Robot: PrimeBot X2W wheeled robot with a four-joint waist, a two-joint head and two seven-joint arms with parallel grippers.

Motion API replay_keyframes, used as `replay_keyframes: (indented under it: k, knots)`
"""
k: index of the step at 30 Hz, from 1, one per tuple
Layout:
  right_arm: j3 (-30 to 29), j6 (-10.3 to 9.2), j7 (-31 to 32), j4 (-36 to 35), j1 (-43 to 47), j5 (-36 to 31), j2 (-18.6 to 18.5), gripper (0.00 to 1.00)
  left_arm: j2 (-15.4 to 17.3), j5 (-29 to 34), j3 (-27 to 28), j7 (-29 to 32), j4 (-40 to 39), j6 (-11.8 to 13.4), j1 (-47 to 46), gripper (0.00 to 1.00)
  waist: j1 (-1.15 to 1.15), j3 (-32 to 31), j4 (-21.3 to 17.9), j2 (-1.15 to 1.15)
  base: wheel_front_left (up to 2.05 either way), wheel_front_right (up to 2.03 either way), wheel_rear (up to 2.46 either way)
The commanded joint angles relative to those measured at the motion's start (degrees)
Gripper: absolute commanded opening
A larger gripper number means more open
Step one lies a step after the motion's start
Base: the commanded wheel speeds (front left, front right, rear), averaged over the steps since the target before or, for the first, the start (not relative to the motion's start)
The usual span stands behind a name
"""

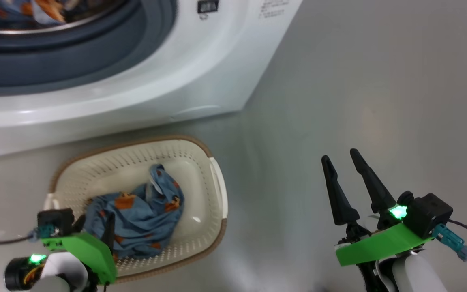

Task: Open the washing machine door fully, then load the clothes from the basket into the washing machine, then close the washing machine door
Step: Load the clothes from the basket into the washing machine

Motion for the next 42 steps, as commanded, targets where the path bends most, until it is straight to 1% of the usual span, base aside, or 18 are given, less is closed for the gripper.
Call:
replay_keyframes:
  k: [1,7,13,26,31,42]
  knots:
    - [1.8,0.52,-0.3,-1.6,-0.9,0.8,-0.1,1.0,1.7,-0.7,2.0,0.6,1.4,0.0,-2.4,1.0,0.0,8.4,-6.0,0.0,0.0,0.0,0.0]
    - [2.7,0.52,-0.3,-2.3,-2.3,1.7,-0.1,1.0,2.7,-1.2,2.9,2.2,9.6,1.1,-7.6,1.0,0.0,12.0,-7.7,0.0,0.0,0.0,0.0]
    - [2.7,0.52,-0.3,-3.1,-3.0,2.2,-0.1,1.0,3.5,-1.9,3.1,3.6,15.3,1.0,-11.0,1.0,0.0,14.3,-8.9,0.0,0.0,0.0,0.0]
    - [3.0,0.52,-0.3,-6.3,-3.8,1.7,-0.1,1.0,7.8,-1.6,3.0,4.3,24.1,0.8,-19.5,1.0,0.0,21.4,-9.7,0.0,0.0,0.0,0.0]
    - [2.9,0.52,-0.3,-7.3,-4.0,1.5,-0.1,1.0,8.7,-2.0,3.1,3.7,26.9,0.4,-22.6,1.0,0.0,23.2,-9.9,0.0,0.0,0.0,0.0]
    - [2.3,0.52,-0.3,-7.8,-4.3,1.0,-0.1,1.0,6.7,-2.1,1.6,-0.2,32.0,-0.1,-27.1,1.0,0.0,24.1,-9.4,0.0,0.0,0.0,0.0]
